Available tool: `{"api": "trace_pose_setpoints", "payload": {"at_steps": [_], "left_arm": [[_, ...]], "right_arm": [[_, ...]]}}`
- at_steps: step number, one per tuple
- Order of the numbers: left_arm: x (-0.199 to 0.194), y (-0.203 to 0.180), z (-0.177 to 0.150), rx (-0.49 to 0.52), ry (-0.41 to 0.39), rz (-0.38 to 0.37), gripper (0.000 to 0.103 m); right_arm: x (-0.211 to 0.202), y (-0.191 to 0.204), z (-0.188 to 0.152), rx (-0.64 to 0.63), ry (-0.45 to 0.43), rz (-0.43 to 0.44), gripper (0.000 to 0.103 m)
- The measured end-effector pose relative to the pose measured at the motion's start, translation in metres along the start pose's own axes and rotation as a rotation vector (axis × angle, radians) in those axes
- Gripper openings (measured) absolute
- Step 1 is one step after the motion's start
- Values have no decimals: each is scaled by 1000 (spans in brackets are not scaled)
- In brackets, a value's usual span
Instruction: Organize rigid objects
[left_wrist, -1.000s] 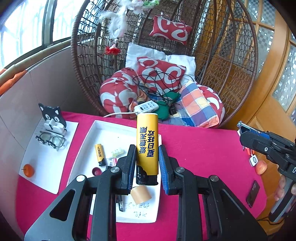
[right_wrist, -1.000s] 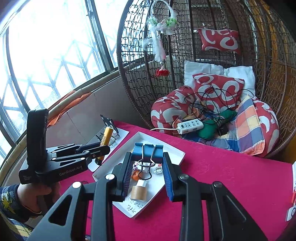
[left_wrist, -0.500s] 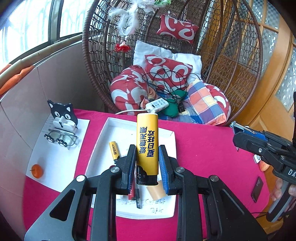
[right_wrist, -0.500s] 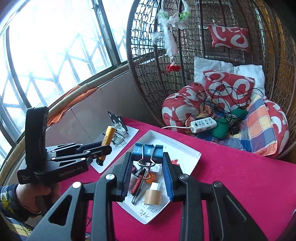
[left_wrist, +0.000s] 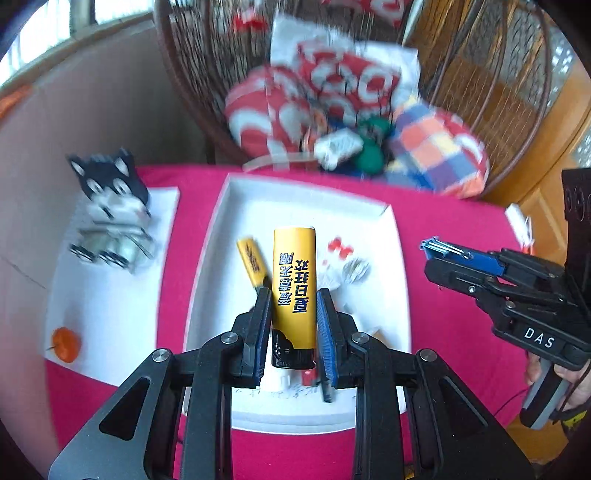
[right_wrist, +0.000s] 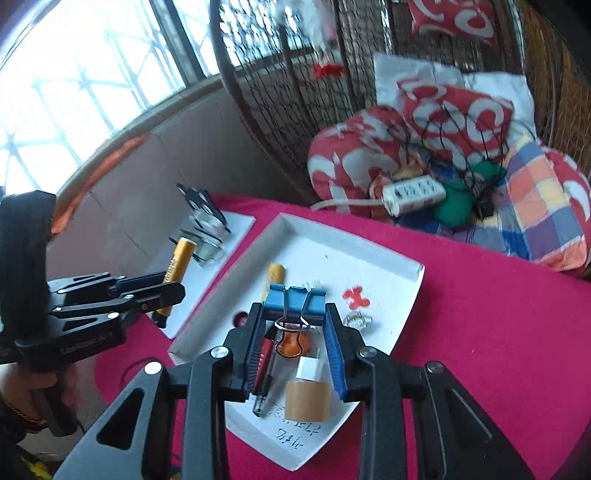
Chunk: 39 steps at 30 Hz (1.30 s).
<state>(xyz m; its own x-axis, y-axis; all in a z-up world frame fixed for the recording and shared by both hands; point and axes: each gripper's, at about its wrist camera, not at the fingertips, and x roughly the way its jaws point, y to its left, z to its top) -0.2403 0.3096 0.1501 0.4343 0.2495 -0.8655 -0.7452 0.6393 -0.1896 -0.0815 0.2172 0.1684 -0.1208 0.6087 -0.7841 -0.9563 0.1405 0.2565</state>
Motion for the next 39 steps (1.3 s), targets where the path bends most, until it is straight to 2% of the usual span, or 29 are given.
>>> {"api": "trace_pose_setpoints", "payload": {"at_steps": [4,7,9,10,11,12,14,19,24,30,33,35,37,39], "left_arm": [[42,0,-5,22,103,-5,24],[53,-2,-10,32,128,-18,24],[54,-1,-11,32,126,-23,31],[53,1,-11,31,119,-17,55],[52,2,-11,27,111,-2,81],[51,5,-11,20,99,22,88],[47,12,-11,-4,77,32,103],[26,15,-8,-29,10,78,103],[-8,4,-7,-31,-70,118,103],[-53,-24,-5,7,-152,248,103],[-80,-43,-7,30,-233,293,103],[-102,-57,-9,34,-292,285,103],[-119,-72,-9,44,-326,249,103],[-134,-90,-9,82,-352,247,103]], "right_arm": [[41,-6,-11,49,86,-41,32],[56,-9,-20,84,123,-63,32],[56,-8,-23,91,129,-81,37],[54,-8,-23,91,125,-95,54],[52,-8,-24,93,121,-106,76],[49,-8,-24,97,117,-119,83],[43,-10,-23,110,110,-139,84],[27,-10,-19,103,93,-166,84],[1,-6,-12,77,40,-143,85],[-45,-3,-5,6,-58,-129,85],[-73,-2,-3,-33,-119,-134,85],[-93,-2,-1,-57,-148,-134,85],[-113,-1,0,-85,-186,-139,85],[-132,2,-1,-118,-228,-142,85]]}}
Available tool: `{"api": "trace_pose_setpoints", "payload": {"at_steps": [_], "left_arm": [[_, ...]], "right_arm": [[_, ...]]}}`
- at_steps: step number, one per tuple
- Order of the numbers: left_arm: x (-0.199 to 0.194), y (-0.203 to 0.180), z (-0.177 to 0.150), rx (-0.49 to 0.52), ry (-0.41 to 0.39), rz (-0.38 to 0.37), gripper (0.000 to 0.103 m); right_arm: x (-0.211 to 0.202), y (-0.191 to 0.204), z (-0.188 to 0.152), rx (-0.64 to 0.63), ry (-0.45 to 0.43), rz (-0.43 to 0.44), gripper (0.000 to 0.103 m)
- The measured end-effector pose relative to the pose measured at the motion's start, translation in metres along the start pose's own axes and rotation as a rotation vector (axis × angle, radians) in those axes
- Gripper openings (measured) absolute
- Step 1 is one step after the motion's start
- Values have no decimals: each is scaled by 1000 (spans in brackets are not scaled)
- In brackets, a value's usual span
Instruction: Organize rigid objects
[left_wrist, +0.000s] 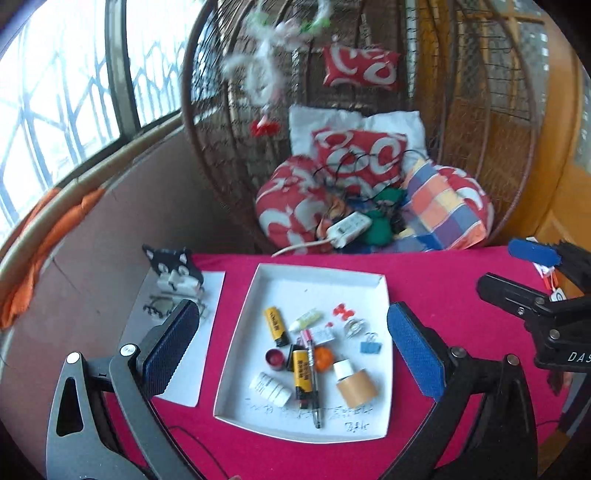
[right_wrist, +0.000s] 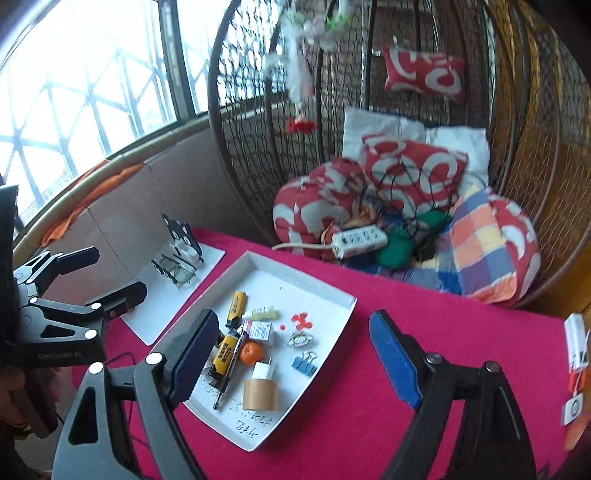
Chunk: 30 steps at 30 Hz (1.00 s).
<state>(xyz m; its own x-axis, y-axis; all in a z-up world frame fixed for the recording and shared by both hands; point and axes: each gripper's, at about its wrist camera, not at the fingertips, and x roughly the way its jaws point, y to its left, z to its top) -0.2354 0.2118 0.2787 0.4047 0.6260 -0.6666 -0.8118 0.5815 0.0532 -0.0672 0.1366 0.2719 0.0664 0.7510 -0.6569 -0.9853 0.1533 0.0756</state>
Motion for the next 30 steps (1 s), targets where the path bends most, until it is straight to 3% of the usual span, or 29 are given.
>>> {"api": "trace_pose_setpoints", "payload": {"at_steps": [2,6,9,16,18,20,21,30], "left_arm": [[-17,-17,5,40,-25,26,103],[-53,-42,4,28,-89,190,103],[-66,-48,4,-14,-72,111,103],[-85,-71,-3,-18,-24,94,103],[-87,-75,-6,-24,-12,80,103],[-85,-78,-10,-36,15,61,103],[-84,-80,-12,-38,27,56,103],[-81,-80,-16,-66,59,36,103]], "right_arm": [[-21,-1,3,-22,-48,19,85],[-54,0,3,-82,-128,-17,85],[-81,-7,2,-82,-196,-69,85],[-125,-39,1,39,-293,-188,85],[-137,-50,-3,99,-328,-196,90],[-145,-59,-13,148,-373,-166,103],[-147,-63,-17,164,-394,-144,103],[-132,-62,-36,226,-303,-118,103]]}}
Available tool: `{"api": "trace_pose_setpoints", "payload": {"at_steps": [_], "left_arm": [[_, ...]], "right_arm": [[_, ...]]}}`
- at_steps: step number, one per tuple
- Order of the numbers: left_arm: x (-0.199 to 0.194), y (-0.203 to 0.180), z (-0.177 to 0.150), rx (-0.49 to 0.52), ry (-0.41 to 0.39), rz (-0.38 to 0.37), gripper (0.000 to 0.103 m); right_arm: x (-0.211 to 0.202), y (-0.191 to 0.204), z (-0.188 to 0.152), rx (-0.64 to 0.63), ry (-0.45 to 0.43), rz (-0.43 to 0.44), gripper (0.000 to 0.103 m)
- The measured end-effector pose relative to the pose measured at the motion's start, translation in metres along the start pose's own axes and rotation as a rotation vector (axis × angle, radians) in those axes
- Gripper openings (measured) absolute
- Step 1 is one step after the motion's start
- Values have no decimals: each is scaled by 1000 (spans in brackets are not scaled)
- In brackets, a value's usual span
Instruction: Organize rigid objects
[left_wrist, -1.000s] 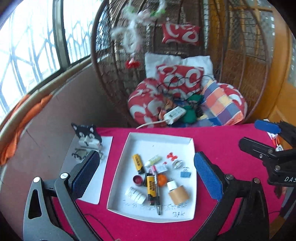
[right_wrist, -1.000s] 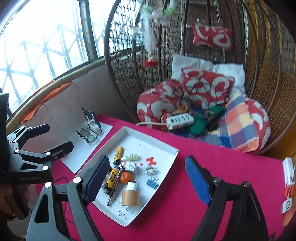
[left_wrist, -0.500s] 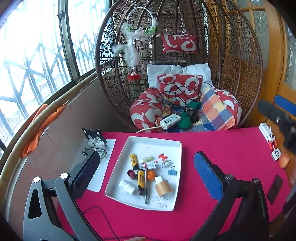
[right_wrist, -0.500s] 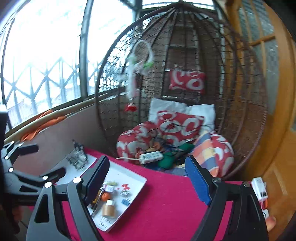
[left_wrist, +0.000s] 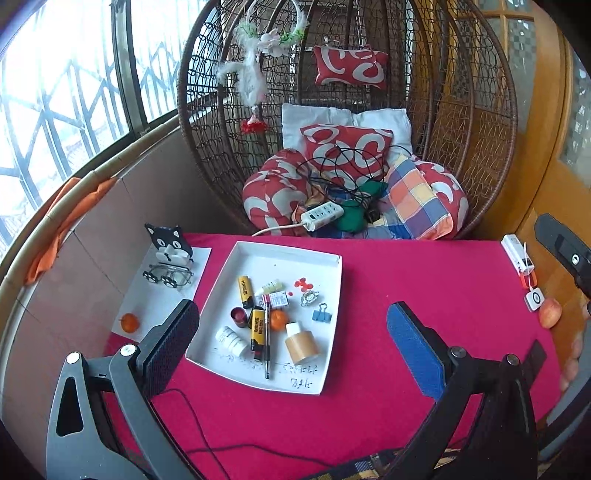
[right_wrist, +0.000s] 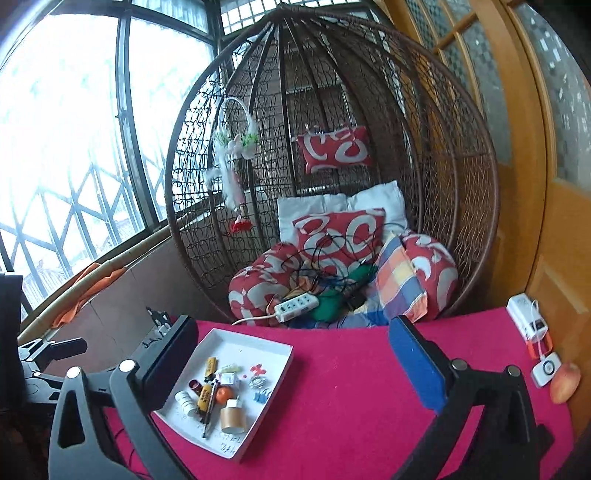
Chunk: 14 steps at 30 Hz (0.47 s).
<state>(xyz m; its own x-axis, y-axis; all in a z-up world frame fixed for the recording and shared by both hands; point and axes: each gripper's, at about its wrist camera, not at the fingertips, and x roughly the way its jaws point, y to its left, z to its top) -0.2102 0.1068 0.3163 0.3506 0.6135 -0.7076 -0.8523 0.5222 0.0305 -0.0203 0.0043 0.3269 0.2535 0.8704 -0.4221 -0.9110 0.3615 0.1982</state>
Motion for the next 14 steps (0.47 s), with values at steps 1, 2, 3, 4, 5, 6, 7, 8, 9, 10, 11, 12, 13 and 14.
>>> {"api": "trace_pose_setpoints", "payload": {"at_steps": [1,2,3,4,5,6,7,8,9,10,11,12,13,14], "left_arm": [[2,1,0,-4,6,-1,103],[4,2,-1,-10,14,-4,103],[5,3,-1,-13,18,-6,103],[6,5,-1,-16,22,-6,103],[7,5,-1,-19,23,-5,103],[8,6,0,-21,25,-5,103],[9,7,0,-24,27,-6,103],[10,8,0,-25,28,-6,103],[10,9,-1,-27,31,-8,103],[11,9,-1,-29,33,-11,103],[12,10,-1,-32,35,-12,103],[13,10,-1,-33,36,-16,103],[13,11,-1,-33,37,-18,103],[13,11,-2,-32,37,-14,103]], "right_arm": [[0,2,-1,-7,-2,4,103],[0,3,-1,-11,-3,5,103],[1,4,-1,-13,0,12,103],[2,5,-1,-12,5,18,103],[3,4,-3,-10,9,16,103],[5,5,-4,-10,19,15,103],[7,6,-5,-11,28,13,103],[9,6,-5,-11,35,13,103],[10,6,-5,-10,39,13,103],[12,7,-6,-11,45,14,103],[14,8,-6,-15,49,13,103],[15,9,-6,-19,53,12,103],[15,10,-8,-23,57,11,103],[17,11,-8,-24,61,11,103]]}}
